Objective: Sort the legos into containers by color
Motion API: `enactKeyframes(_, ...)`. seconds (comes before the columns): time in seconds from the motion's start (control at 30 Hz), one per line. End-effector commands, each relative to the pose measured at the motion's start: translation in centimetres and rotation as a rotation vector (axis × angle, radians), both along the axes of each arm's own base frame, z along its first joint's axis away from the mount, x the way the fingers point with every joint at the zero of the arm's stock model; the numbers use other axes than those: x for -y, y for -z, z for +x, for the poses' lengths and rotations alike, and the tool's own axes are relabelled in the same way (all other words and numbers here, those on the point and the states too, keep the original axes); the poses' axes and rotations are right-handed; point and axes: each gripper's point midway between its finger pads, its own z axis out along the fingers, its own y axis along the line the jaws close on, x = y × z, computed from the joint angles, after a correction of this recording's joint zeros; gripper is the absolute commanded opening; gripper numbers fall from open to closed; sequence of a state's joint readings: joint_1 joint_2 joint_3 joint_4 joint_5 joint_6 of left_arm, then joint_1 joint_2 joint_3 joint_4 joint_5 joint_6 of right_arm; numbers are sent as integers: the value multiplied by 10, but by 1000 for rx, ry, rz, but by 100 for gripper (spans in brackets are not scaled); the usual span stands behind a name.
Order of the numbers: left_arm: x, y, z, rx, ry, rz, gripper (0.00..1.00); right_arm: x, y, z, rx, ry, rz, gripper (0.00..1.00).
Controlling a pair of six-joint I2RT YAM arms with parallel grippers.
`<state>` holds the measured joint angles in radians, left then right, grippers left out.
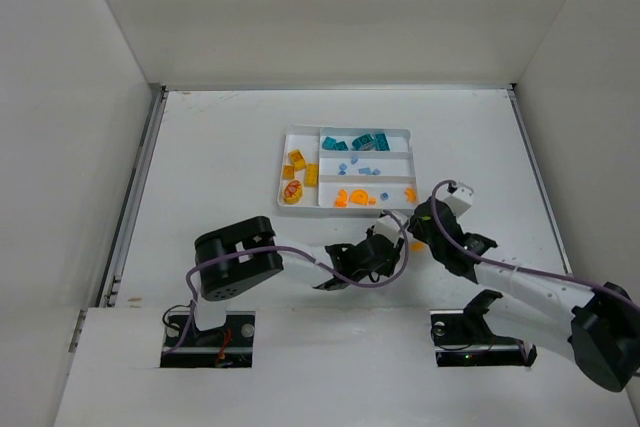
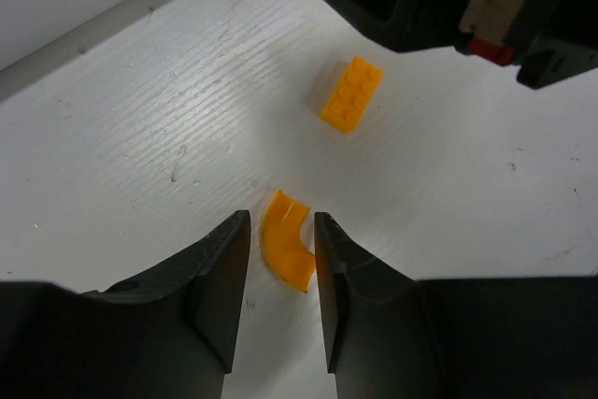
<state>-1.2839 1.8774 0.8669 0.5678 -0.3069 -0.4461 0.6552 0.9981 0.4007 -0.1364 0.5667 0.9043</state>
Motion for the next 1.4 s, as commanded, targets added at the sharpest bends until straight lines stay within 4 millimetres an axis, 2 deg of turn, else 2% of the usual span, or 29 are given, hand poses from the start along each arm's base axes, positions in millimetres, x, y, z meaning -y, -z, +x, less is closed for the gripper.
enactKeyframes(0.0,-5,10,-2,11,13,72,30,7,-1,-8,1,40,-8,37)
enactKeyframes(0.1,-11,18,-1,22,18,116,24,9,0,-16,-9,51,-5,44)
enactKeyframes(0.23,-26,22,6,54,-18,179,15,9,2,-25,-37,46,-12,45)
enactKeyframes(0.43,-58,16,16,63,-85,195,12,1,2,-34,-83,29,-22,45)
enactKeyframes(0.63,-93,-10,23,69,-179,110,11,-11,10,-40,-143,38,-18,44)
enactKeyframes(0.77,-109,-36,27,80,-211,7,11,-7,25,-48,-211,84,-21,42)
enactKeyframes(0.9,-126,-58,28,93,-230,-89,12,-5,27,-51,-251,140,-26,42)
enactKeyframes(1.13,-157,-89,27,83,-258,-252,12,-1,36,-57,-325,305,-28,51)
enactKeyframes(1.23,-166,-94,30,75,-267,-292,12,-3,36,-55,-346,314,-62,47)
enactKeyframes(1.37,-172,-95,31,44,-273,-332,12,-8,34,-50,-348,317,-84,35)
